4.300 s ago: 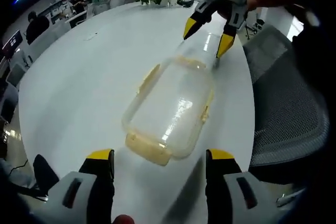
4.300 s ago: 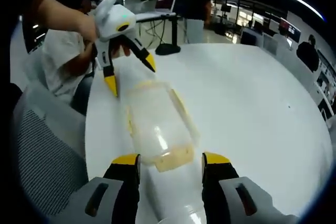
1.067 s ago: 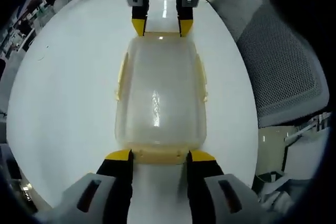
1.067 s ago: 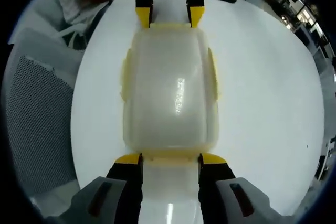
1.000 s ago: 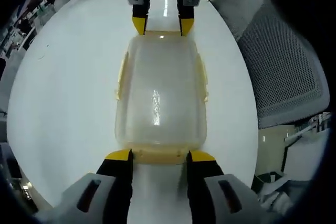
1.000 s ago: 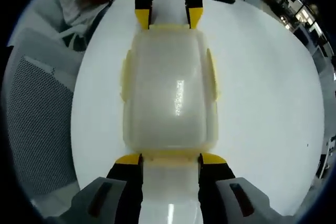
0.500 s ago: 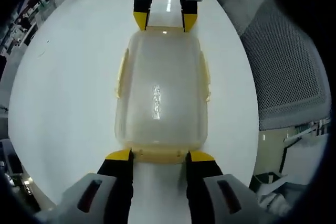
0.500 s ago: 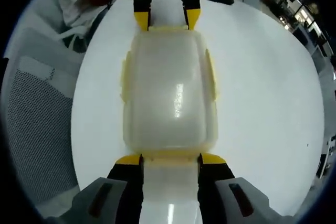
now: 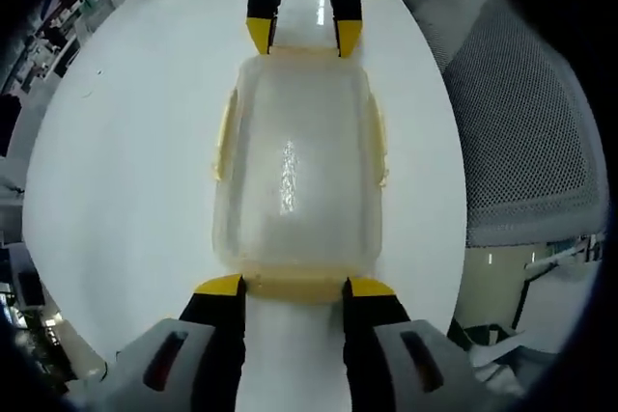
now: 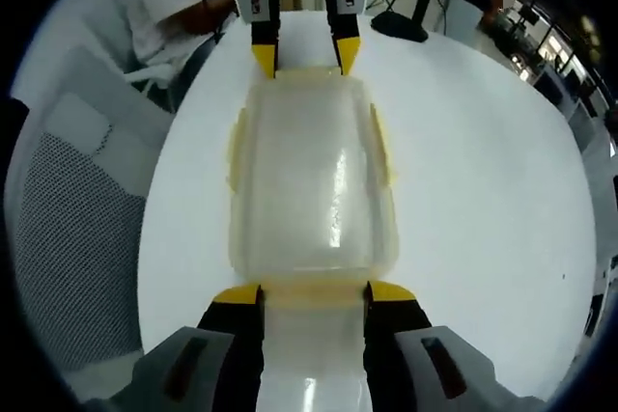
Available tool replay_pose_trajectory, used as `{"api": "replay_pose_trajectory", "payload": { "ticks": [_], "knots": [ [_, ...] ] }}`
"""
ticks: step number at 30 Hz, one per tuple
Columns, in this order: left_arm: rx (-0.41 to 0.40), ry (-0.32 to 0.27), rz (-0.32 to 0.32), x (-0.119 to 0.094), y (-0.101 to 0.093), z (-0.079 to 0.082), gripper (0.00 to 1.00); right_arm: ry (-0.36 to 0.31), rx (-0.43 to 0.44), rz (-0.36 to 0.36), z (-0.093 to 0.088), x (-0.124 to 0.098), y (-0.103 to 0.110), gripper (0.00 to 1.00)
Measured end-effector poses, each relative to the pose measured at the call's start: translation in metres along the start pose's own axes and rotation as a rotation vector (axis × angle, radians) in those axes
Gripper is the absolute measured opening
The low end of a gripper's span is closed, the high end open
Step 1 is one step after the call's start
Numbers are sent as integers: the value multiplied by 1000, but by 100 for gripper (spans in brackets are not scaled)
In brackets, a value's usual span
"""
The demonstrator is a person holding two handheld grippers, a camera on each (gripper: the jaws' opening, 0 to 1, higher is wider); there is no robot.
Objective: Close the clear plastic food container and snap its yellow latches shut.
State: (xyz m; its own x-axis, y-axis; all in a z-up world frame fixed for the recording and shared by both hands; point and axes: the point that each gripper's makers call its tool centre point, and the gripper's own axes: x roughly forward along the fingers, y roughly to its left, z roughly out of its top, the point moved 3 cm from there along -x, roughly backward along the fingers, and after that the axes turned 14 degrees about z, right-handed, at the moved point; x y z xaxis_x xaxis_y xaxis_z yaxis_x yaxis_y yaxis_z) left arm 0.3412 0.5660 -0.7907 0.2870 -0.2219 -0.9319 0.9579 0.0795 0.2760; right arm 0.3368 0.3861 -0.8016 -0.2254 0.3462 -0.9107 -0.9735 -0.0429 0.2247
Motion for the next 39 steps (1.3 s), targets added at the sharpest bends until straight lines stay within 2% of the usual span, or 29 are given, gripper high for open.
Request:
{"api": "replay_pose_trajectory", "payload": {
  "ticks": [12,18,27,31,39],
  "knots": [
    [16,37,-11,-25,7,12,38,-39,9,47,6,-27,7,39],
    [28,50,-12,-34,12,12,38,-4,29,37,17,-41,13,39],
    [24,19,-39,-47,20,2,38,18,55,36,33,-56,17,39],
    [31,15,-27,-56,26,0,38,0,52,28,40,-63,15,39],
    [23,-14,-26,-59,31,0,37,-2,37,17,43,-70,12,39]
  ]
}}
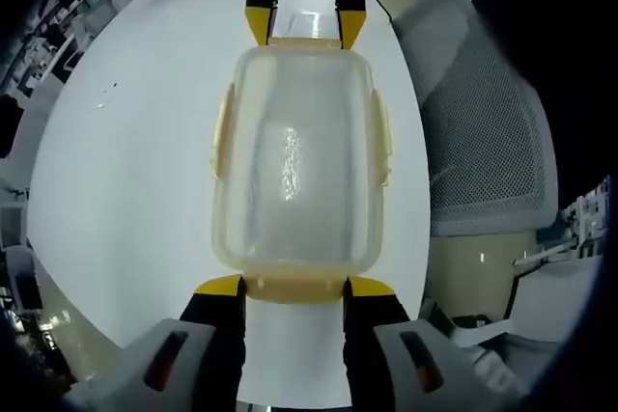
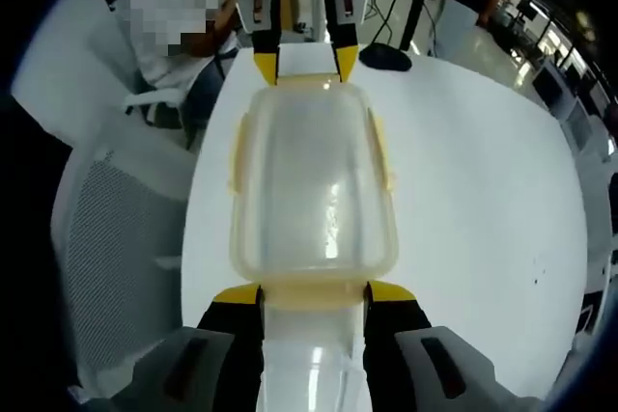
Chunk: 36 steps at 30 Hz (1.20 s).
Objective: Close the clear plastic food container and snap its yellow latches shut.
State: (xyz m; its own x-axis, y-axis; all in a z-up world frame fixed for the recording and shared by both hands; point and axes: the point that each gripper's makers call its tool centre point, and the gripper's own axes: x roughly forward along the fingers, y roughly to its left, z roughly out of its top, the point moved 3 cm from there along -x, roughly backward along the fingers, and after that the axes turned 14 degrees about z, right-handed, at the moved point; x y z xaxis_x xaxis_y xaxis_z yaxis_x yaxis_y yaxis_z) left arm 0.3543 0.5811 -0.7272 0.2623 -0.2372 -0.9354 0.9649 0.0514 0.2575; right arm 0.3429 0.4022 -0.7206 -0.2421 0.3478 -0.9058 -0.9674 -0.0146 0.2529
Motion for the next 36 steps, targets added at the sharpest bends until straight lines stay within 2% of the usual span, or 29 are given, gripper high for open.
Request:
{"api": "replay_pose_trajectory", "payload": {
  "ticks": [9,18,30,36],
  "knots": [
    [6,-16,-20,2,-2,1,37,2,16,6,-2,2,2,39],
    [14,-16,-37,9,-1,10,37,7,30,9,-12,1,2,39],
    [16,-28,-45,14,-2,33,37,1,37,18,-34,-7,2,39],
    [25,-34,-64,14,-10,50,37,8,47,30,-50,-12,13,39]
  ]
}}
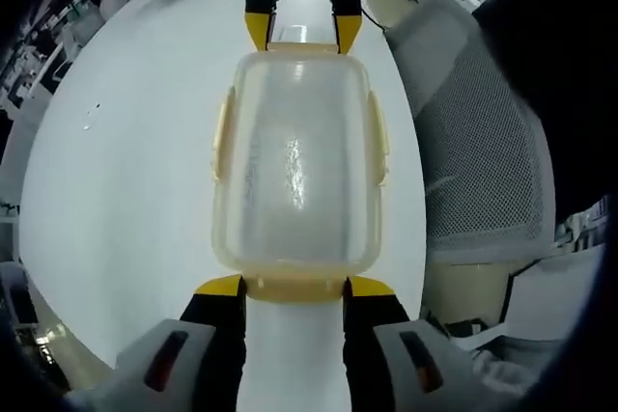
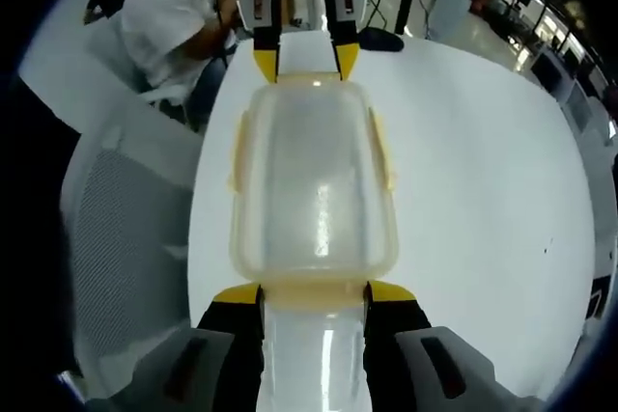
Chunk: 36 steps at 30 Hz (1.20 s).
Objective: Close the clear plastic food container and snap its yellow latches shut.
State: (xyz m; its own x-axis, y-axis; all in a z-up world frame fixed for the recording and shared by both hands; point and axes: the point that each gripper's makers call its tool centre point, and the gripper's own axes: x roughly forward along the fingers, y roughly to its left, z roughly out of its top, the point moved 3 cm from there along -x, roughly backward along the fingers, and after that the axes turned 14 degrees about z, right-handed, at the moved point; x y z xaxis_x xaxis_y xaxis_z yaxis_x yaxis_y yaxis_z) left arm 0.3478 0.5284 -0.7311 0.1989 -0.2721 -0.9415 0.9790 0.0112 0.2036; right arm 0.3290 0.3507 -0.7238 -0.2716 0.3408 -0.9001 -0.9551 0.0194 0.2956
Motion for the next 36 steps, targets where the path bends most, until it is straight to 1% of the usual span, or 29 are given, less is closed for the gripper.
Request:
{"api": "replay_pose_trajectory", "payload": {
  "ticks": [3,5,11,22,25,30,36],
  "knots": [
    [-14,-5,-6,1,-3,7,37,0,-13,-7,-8,-5,0,39],
    [-17,-13,2,1,-1,12,37,-6,-15,-13,-12,-7,0,39],
    [-3,-12,8,3,-1,26,37,-15,-10,-18,-24,-11,1,39],
    [9,-15,9,7,-4,40,37,-19,0,-25,-40,-12,4,39],
    [4,-30,4,7,-5,44,37,-17,7,-23,-45,-12,4,39],
    [6,-31,3,11,-4,51,37,-14,10,-25,-51,-16,4,39],
    [9,-37,-7,16,-6,60,37,-19,17,-24,-62,-16,6,39]
  ]
}}
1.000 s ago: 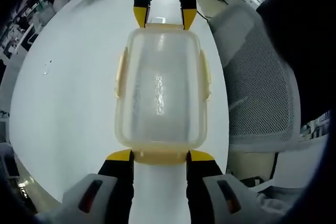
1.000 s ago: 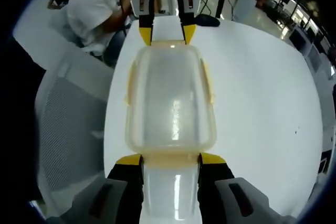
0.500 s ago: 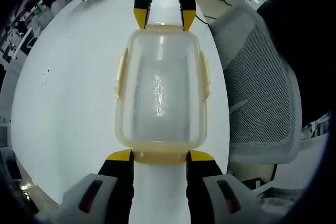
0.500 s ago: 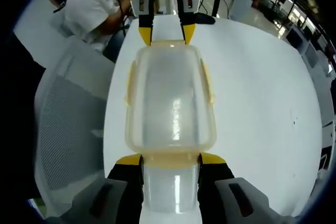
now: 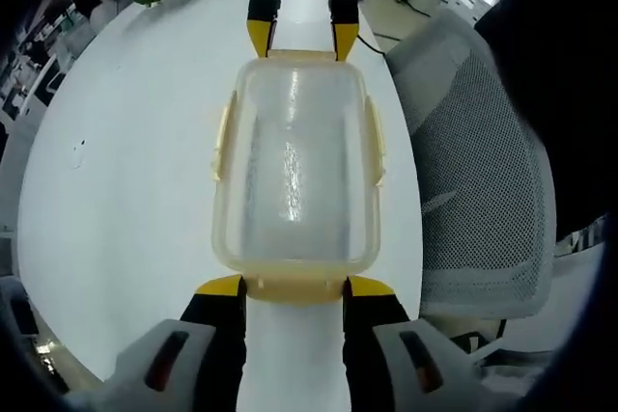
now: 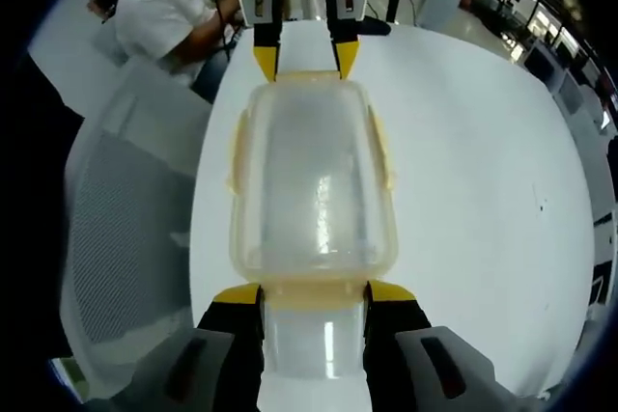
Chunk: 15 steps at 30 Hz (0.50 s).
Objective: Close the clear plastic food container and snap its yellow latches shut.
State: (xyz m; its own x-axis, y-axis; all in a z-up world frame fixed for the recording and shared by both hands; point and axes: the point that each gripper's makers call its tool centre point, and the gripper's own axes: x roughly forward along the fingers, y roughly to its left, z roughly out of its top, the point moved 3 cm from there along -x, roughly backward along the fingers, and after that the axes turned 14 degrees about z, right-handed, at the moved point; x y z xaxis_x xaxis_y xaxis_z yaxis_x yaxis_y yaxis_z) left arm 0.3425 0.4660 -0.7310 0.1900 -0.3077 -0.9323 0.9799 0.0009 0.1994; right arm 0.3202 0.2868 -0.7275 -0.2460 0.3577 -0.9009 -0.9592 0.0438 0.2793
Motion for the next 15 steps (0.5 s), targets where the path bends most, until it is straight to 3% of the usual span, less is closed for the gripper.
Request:
{"api": "replay_pose_trajectory", "payload": {
  "ticks": [15],
  "knots": [
    [15,-20,-10,10,-1,22,37,-6,14,-5,-23,-5,1,39]
  ]
}}
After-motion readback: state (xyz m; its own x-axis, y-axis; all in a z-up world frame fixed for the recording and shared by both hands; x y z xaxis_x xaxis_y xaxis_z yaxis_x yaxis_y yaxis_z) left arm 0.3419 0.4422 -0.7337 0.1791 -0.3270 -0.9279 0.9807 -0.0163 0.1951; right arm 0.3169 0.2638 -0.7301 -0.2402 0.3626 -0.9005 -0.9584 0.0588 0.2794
